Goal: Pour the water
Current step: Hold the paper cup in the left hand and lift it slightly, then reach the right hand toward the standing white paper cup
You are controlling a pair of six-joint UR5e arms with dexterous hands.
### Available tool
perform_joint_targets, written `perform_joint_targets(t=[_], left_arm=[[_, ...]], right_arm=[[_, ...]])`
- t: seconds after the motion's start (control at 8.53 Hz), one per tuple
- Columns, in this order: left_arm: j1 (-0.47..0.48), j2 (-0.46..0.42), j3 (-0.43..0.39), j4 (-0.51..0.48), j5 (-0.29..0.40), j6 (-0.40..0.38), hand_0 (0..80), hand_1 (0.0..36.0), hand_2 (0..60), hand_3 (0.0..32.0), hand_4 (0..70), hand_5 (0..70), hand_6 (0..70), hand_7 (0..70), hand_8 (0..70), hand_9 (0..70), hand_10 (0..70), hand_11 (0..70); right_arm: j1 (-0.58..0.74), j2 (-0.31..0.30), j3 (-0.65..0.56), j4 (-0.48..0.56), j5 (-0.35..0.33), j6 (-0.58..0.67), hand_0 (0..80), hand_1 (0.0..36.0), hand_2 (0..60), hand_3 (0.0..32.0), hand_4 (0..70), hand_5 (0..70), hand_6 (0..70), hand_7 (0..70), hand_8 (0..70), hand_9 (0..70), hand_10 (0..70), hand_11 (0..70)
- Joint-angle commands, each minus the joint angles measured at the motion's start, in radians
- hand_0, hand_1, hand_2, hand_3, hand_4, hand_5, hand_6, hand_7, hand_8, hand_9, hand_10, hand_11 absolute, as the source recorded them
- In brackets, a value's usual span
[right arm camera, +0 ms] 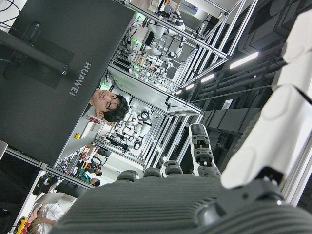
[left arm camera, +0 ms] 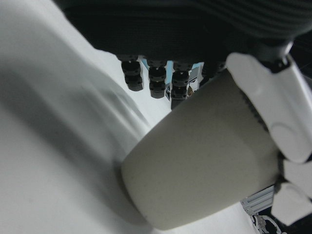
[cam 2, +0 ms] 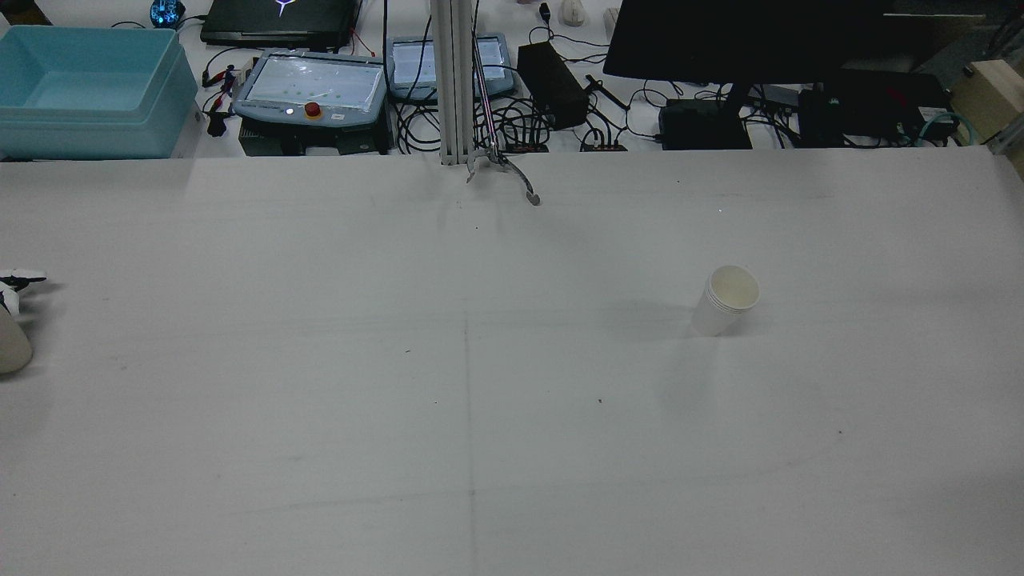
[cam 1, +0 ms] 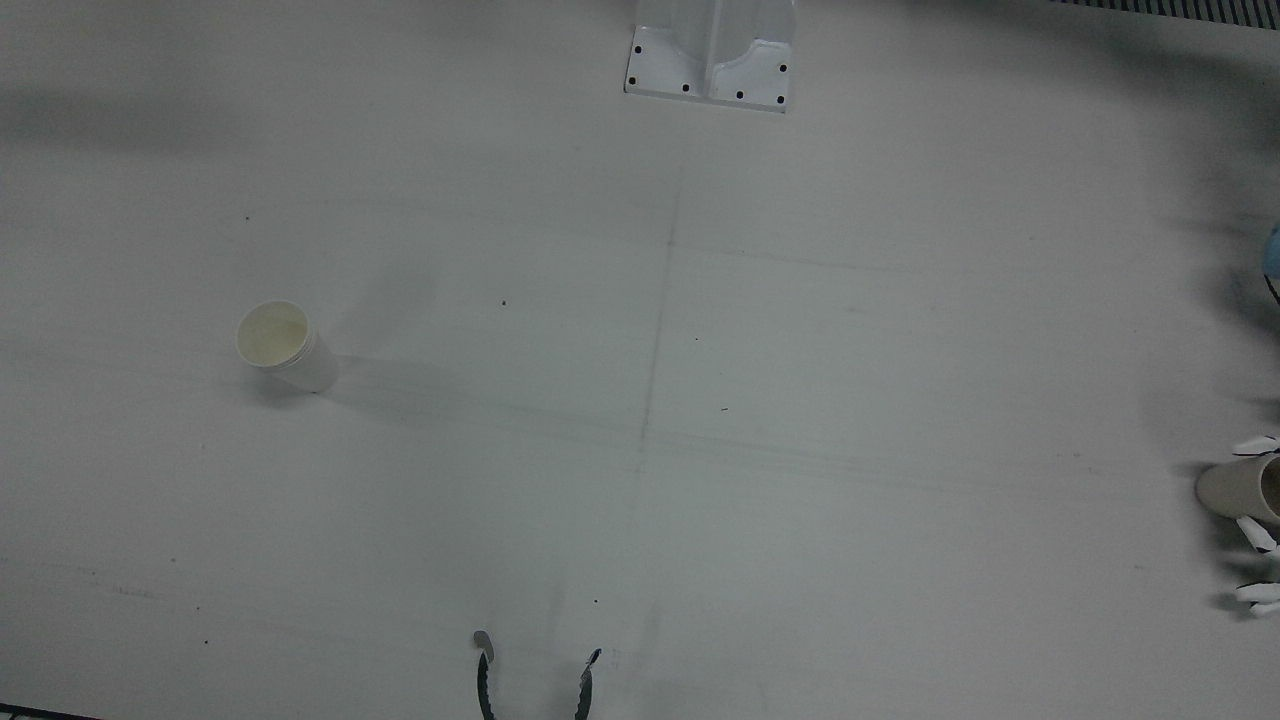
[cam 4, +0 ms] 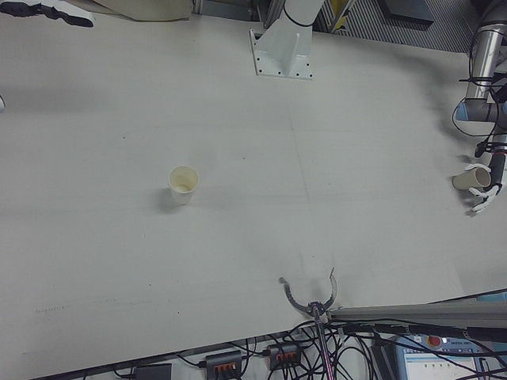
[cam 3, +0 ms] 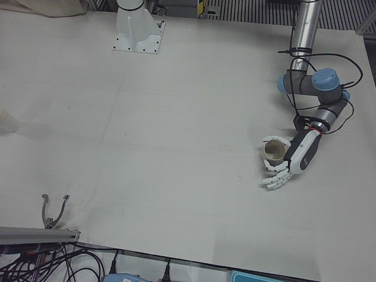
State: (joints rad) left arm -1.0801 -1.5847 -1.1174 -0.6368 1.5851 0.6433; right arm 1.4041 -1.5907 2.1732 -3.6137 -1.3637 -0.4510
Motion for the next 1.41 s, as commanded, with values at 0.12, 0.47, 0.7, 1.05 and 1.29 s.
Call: perform_joint_targets(t=[0.12, 0.47, 0.7, 1.05, 1.29], left_arm=[[-0.007, 0.017, -0.031, -0.015, -0.016, -0.103, 42.9, 21.1, 60.0, 0.0, 67.5, 63.5, 17.7, 24.7, 14.7, 15.8, 9.0, 13.1], [-0.021, 0.098, -0.253, 0.069, -0.016, -0.132, 46.0, 20.0, 60.0, 0.0, 70.0, 63.9, 19.5, 25.4, 16.4, 17.3, 9.6, 13.8], [-0.050, 0.152, -0.304, 0.066, -0.016, -0.140, 46.6, 21.8, 60.0, 0.0, 70.0, 65.1, 20.5, 25.7, 17.2, 17.9, 9.3, 13.5], [-0.058, 0.187, -0.326, 0.059, -0.016, -0.145, 46.7, 21.4, 60.0, 0.0, 70.0, 65.4, 20.4, 25.5, 17.1, 17.9, 9.1, 13.2], [-0.058, 0.195, -0.326, 0.057, -0.016, -0.151, 46.9, 21.8, 60.0, 0.0, 70.0, 65.5, 20.2, 25.5, 17.0, 17.9, 9.1, 13.3]], right_arm=[[-0.039, 0.002, -0.059, 0.004, 0.026, 0.005, 43.1, 10.6, 12.6, 0.0, 6.6, 16.3, 2.4, 6.8, 0.0, 0.0, 0.0, 0.0], [-0.189, 0.018, -0.345, 0.260, 0.149, 0.024, 42.0, 10.4, 13.3, 0.0, 4.0, 13.1, 0.5, 2.0, 0.0, 0.0, 0.0, 0.0], [-0.261, 0.032, -0.430, 0.329, 0.159, 0.034, 42.3, 10.4, 13.6, 0.0, 5.5, 13.6, 1.3, 3.7, 0.0, 0.0, 0.0, 0.0], [-0.564, 0.040, -0.426, 0.346, 0.387, 0.035, 45.4, 12.5, 12.4, 0.0, 2.6, 9.8, 0.0, 0.0, 0.0, 0.0, 0.0, 0.2], [-0.770, 0.032, -0.431, 0.455, 0.657, 0.051, 45.7, 13.4, 12.0, 0.0, 0.0, 6.4, 0.0, 0.0, 0.0, 0.0, 0.0, 0.0]])
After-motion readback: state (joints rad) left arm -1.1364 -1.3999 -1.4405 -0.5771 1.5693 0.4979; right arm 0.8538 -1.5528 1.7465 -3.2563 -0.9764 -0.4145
